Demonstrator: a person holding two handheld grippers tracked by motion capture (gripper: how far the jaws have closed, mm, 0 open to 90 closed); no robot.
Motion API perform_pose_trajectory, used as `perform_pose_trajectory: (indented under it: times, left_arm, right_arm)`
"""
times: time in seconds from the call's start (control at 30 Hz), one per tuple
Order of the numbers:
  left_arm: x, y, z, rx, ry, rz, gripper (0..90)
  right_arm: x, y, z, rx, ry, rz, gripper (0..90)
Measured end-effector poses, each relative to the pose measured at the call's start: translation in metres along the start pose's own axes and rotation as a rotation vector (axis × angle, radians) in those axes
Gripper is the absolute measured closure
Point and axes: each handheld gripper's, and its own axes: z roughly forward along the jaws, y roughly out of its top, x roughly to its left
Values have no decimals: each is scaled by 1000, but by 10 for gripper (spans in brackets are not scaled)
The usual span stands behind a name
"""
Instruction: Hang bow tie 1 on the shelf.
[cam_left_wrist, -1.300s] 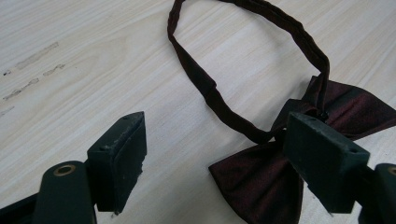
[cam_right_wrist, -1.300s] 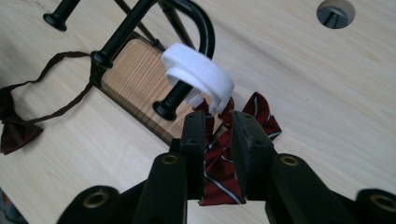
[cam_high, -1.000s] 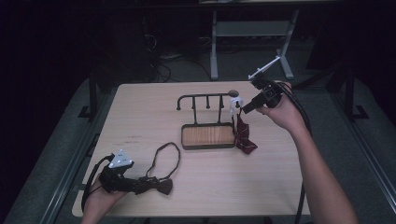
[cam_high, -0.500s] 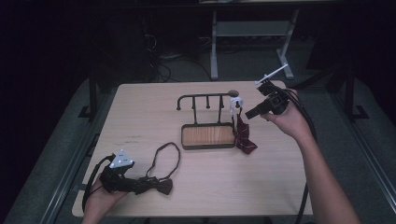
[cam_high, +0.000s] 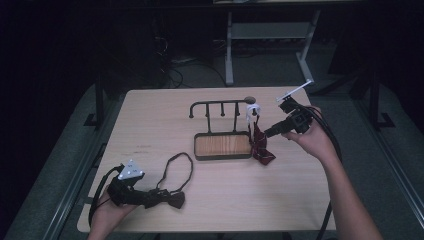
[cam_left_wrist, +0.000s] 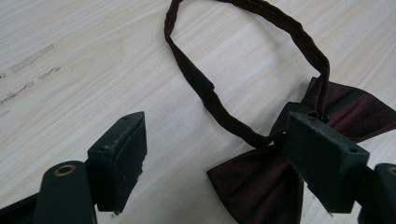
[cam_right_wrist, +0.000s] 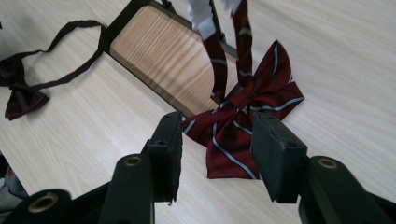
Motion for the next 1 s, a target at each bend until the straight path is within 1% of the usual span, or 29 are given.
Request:
perform_pose_trajectory:
  times: [0.27, 0.33, 0.43, 0.5, 0.6, 0.7, 0.77, 0.83, 1.0]
  left_arm:
    - [1, 3, 1, 1, -7, 2, 231]
    - [0, 5, 1, 3, -9, 8, 246]
    - [0, 8, 1, 7, -13, 8, 252]
    - [0, 10, 1, 0, -14, 6, 271]
    - [0, 13, 1, 5, -4, 16, 299]
    - [-1, 18, 1, 14, -5, 25, 319]
    - [-1, 21, 2, 19, -8, 27, 333]
    - [0, 26, 2, 30, -12, 42, 333]
    - [4, 37, 7, 57, -21, 59, 343]
  right_arm:
    - [1, -17, 9, 10, 7, -9, 508]
    - [2, -21, 11, 14, 1, -8, 491]
    - [3, -27, 12, -1, 6, -4, 475]
    - [5, -31, 12, -3, -5, -10, 462]
    - [6, -38, 14, -5, -4, -17, 454]
    - [7, -44, 14, -14, 0, -20, 449]
    - [7, -49, 15, -9, 1, -14, 445]
    - [7, -51, 16, -8, 2, -17, 444]
    - [10, -59, 19, -11, -5, -23, 439]
